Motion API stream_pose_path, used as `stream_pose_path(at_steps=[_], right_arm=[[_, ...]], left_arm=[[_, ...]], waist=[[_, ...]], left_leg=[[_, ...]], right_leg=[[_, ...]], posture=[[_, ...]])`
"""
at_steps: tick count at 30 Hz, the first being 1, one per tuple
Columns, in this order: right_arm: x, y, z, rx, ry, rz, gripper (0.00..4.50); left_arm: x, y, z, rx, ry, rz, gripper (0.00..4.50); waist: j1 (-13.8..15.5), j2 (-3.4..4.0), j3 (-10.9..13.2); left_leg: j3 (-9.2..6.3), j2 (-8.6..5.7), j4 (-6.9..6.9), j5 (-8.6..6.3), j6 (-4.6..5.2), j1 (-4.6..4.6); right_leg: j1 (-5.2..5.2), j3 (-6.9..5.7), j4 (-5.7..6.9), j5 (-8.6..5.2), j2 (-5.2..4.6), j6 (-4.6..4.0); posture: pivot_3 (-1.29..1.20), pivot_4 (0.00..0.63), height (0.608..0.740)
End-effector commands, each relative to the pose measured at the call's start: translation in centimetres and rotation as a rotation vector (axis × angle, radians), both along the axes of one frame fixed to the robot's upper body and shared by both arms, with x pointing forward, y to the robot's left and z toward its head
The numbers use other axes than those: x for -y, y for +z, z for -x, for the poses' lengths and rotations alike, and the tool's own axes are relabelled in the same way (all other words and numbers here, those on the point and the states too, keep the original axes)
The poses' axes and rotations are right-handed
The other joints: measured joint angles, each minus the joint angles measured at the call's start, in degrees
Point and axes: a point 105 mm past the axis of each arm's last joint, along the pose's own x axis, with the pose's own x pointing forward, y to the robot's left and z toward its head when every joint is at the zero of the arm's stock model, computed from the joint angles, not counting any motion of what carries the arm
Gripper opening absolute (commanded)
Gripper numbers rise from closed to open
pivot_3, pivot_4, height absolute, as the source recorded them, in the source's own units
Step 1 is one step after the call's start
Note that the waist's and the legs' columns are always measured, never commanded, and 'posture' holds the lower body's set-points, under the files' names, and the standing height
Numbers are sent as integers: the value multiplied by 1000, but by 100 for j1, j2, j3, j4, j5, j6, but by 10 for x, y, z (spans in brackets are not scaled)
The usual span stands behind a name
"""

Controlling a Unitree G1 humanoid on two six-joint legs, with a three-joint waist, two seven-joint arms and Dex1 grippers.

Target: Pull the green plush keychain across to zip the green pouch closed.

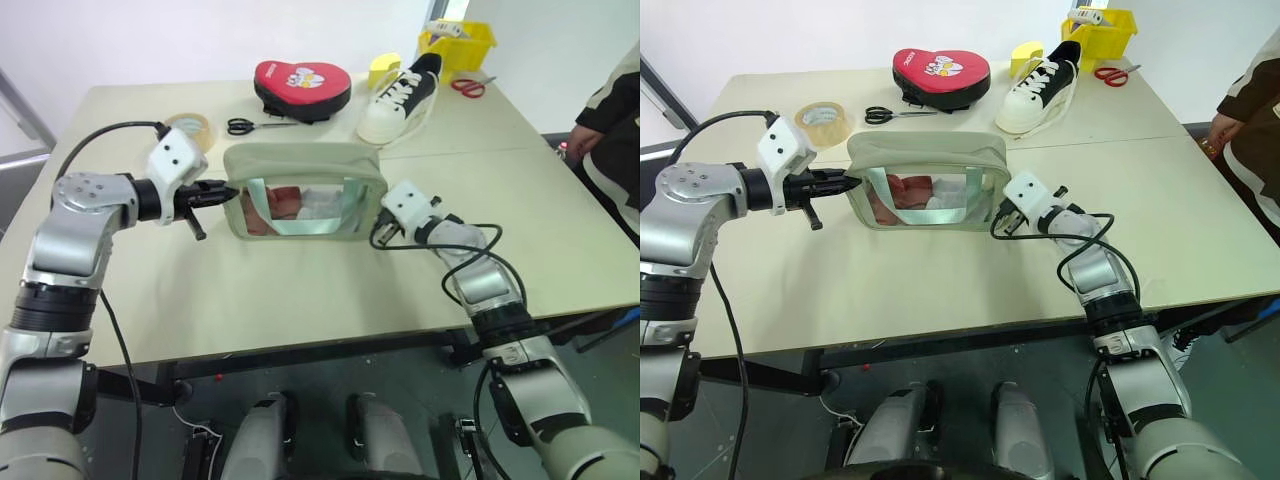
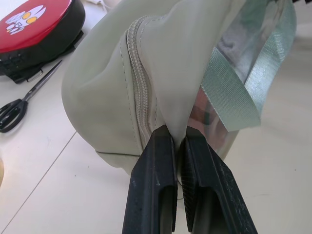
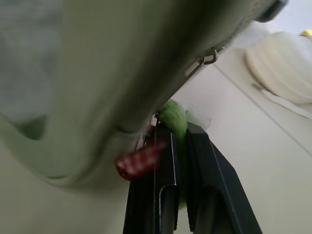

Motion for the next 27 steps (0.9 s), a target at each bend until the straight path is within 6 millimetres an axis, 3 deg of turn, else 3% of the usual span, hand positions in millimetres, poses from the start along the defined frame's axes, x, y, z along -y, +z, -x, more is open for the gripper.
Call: stream_pose_path(at_steps=[1,2,5,9,11,12,15,18,22,27], right_arm=[[-10,9,5,-26,26,-107,31],[-9,15,5,-29,24,-146,31],[0,38,6,-31,32,-207,1077],[25,72,13,2,62,-131,3128],[40,94,21,4,98,-80,4228],[47,105,27,-1,123,-53,4500],[52,125,44,-49,214,-7,4500],[43,144,63,-91,319,-9,4500],[23,167,84,-119,434,-82,4500],[9,169,88,-76,427,-108,4500]], left_arm=[[-1,4,1,22,7,-15,0],[-1,4,2,22,8,-14,0],[-2,4,2,22,12,-12,0],[-4,6,0,21,26,2,0],[-5,8,0,19,26,8,796],[-5,10,1,11,21,20,1122],[-9,21,3,3,7,50,2689],[-17,40,2,11,1,90,4266],[-26,64,-1,45,7,120,4436],[-32,70,-2,49,-6,105,4436]], waist=[[0,0,0],[-4,0,0],[5,0,0],[18,2,1],[23,4,3],[27,5,3],[15,3,3],[-3,0,6],[2,2,7],[18,1,6]], left_leg=[[0,0,0,-1,1,8],[-1,1,-1,-1,1,12],[-1,1,-1,-2,2,12],[-1,1,1,-3,2,10],[0,1,0,-4,2,9],[0,1,-1,-4,2,8],[0,2,-3,-6,4,6],[0,9,-1,-7,5,4],[4,15,-1,-8,5,1],[4,15,-5,-21,-2,-7]], right_leg=[[7,0,-1,0,0,0],[10,0,-1,0,0,0],[11,2,-2,-1,-1,0],[10,2,-4,-1,-4,0],[9,2,-6,-1,-5,-1],[9,2,-8,-1,-5,-1],[8,1,-13,-2,-5,-1],[6,0,-16,-2,-2,-2],[2,-1,-20,-2,-2,-2],[3,-1,-45,-1,-10,-4]], posture=[[0,150,740],[0,150,740],[0,150,740],[0,150,740],[0,150,740],[0,150,740],[0,150,740],[0,150,740],[0,150,740],[0,150,740]])
